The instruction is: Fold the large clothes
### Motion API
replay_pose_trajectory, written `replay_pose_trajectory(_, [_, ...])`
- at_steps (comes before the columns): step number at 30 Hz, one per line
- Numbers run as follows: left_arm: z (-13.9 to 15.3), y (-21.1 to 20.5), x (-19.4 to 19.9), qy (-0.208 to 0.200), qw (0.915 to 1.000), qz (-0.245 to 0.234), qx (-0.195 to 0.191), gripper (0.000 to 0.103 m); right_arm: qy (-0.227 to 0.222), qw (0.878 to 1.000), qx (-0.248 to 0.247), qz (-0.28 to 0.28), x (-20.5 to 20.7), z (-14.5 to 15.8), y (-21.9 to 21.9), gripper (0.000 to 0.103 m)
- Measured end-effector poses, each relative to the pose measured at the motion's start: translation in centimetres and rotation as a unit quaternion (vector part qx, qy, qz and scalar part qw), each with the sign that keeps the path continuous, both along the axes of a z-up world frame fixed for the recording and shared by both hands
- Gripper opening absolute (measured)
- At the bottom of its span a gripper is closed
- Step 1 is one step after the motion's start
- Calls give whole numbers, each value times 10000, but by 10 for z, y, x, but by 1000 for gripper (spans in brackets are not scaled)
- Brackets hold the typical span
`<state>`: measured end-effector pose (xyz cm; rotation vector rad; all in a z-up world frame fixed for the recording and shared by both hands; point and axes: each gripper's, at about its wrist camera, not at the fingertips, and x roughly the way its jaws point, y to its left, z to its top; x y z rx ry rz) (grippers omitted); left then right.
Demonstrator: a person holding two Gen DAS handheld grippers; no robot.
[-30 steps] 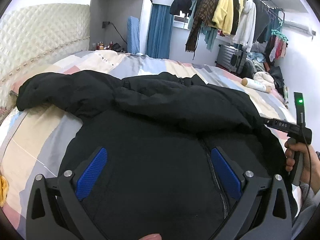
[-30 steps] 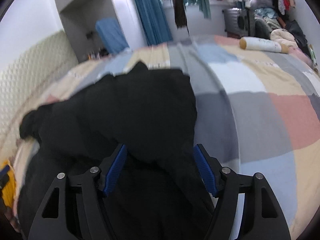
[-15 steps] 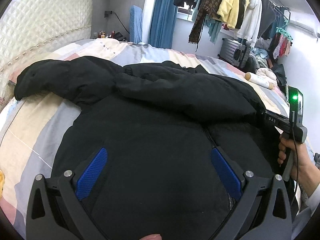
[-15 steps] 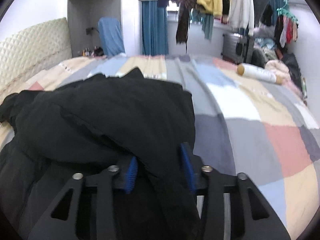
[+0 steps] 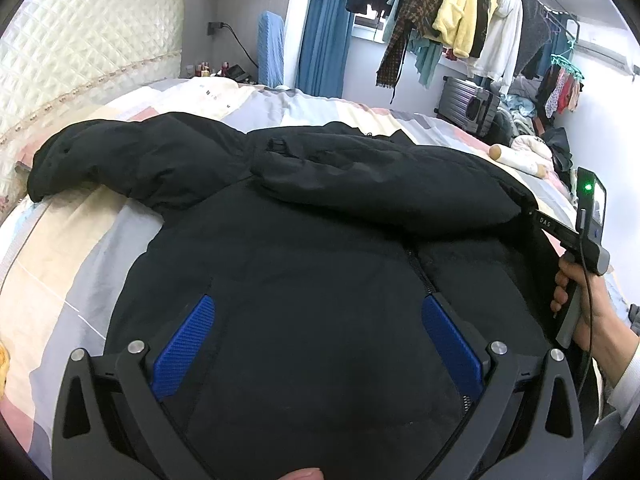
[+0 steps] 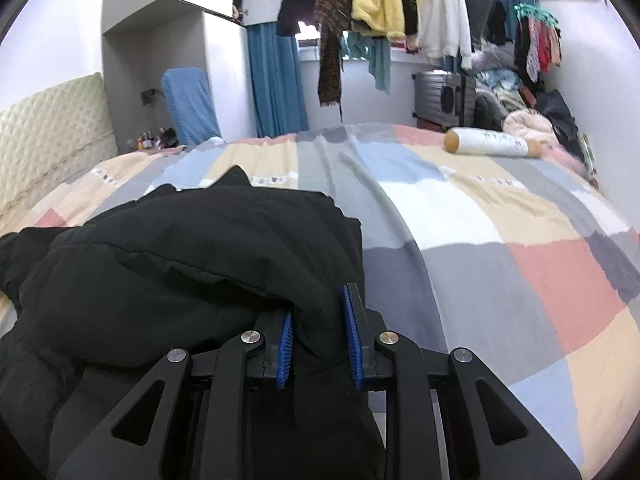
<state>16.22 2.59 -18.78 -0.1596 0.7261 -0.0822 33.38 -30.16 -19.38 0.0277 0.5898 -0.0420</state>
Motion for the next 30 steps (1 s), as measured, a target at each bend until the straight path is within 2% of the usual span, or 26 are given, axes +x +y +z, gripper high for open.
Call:
replay_pose_trajectory(5, [1,-1,-1,16,10000,36,35,103,239,9993,247,-118,8,-10,-12,19])
replay_pose_trajectory(9, [4,-1,-2,-25,10000,48,66,103,377,9990,253,-32,4,-9,-11,26])
replay_pose_trajectory(12, [11,0,-7,-172,9998,75,98,103,562,9974,454,81,-5,-4,-8,36])
replay_pose_trajectory(14, [16,3,-11,-315,9995,47,45,103,621,9973,354,135,-17,4,-2,45])
replay_pose_trajectory(16, [18,6,-14,-428,9991,43,50,103,615,9971,371,255,-32,13,6,65])
replay_pose_trajectory(17, [18,8,-14,-418,9991,65,70,103,588,9970,410,296,-36,17,8,67])
replay_pose_trajectory(23, [22,10,-27,-532,9985,139,80,103,150,9972,309,670,-85,55,36,67])
replay_pose_trajectory(28, [32,10,-39,-709,9973,148,91,103,-161,9932,569,1006,-137,70,58,67])
replay_pose_trajectory(30, [36,11,-43,-805,9966,124,76,103,-231,9920,531,1126,-154,74,67,67])
